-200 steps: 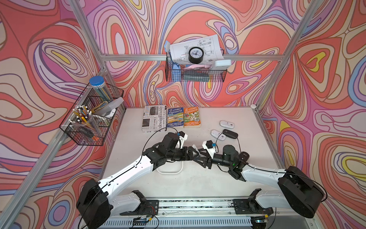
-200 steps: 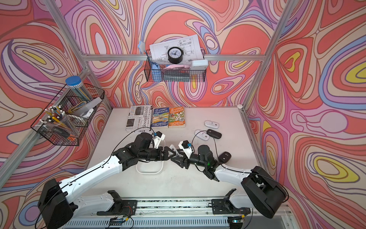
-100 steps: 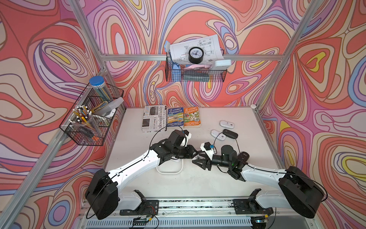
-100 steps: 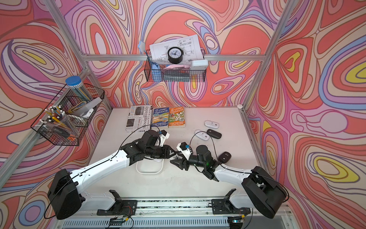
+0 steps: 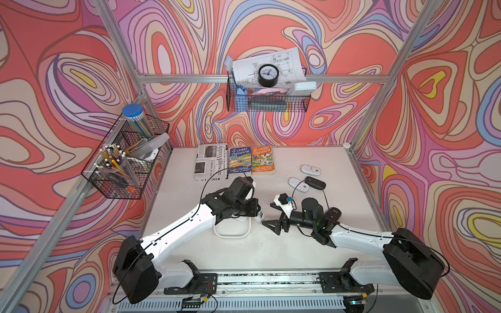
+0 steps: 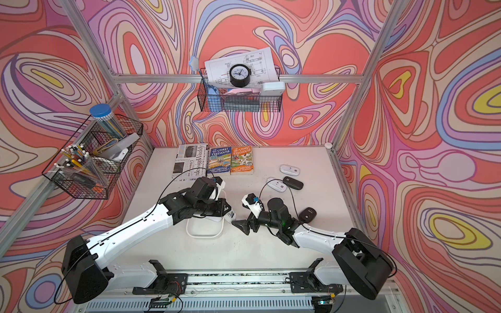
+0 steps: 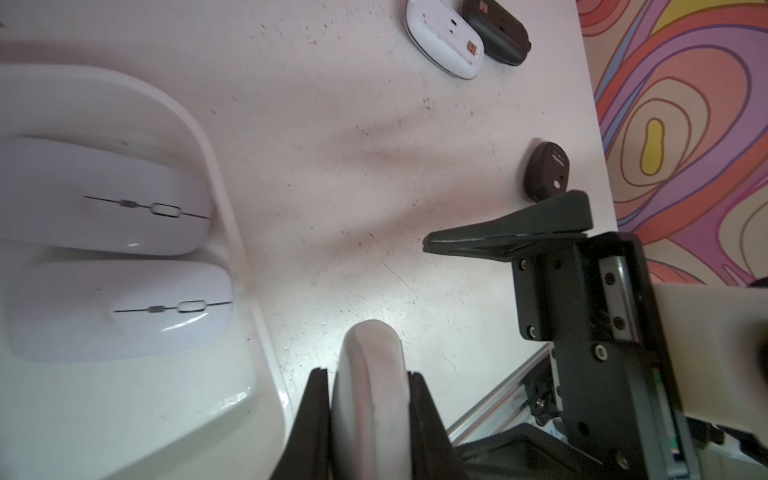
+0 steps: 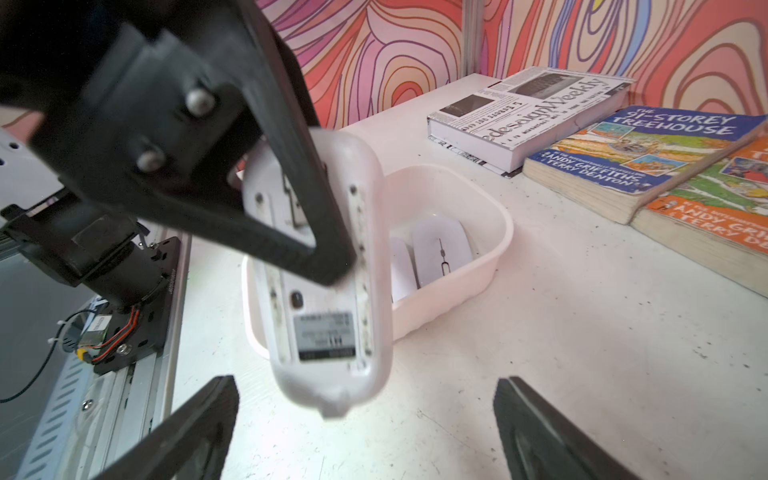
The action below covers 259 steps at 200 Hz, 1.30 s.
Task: Put the mouse in the storage box
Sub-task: Place the mouse in the storage box.
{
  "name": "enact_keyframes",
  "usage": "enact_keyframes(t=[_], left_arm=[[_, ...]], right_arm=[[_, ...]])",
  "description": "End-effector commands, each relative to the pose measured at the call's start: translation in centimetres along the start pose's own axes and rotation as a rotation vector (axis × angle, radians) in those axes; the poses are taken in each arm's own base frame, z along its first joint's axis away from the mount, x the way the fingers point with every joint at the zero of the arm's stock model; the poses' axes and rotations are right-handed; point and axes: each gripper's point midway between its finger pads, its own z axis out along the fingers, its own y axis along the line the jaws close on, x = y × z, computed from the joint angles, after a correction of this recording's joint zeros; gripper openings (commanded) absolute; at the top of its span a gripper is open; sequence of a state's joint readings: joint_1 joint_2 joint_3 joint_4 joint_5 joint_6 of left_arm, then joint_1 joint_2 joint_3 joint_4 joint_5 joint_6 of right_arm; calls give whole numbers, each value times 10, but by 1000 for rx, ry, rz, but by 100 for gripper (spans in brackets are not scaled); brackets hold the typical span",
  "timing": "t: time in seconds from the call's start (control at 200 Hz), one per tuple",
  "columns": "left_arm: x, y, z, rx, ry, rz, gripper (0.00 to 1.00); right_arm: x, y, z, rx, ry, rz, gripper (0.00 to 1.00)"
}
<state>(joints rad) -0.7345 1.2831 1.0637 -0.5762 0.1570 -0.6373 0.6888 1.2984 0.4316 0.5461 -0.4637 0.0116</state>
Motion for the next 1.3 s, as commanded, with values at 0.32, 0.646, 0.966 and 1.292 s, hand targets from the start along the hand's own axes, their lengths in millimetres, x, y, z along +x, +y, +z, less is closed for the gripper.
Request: enact_keyframes(t=[0.32,0.646,0.966,1.292], left_arm=[[2,89,-66,-490,-96,157,0],[23,115,-38,-561,-49,145,0],[39,125,7,-625,7,185,0],[45,137,22,-737,3,254,0]], right_arm=[[18,-69,-45,492,-38,59,98],[24,-79,-47,553,-21,63,98],[26,-79,-46,548,-20,64,98],[27,-79,-47,552,-24,63,98]])
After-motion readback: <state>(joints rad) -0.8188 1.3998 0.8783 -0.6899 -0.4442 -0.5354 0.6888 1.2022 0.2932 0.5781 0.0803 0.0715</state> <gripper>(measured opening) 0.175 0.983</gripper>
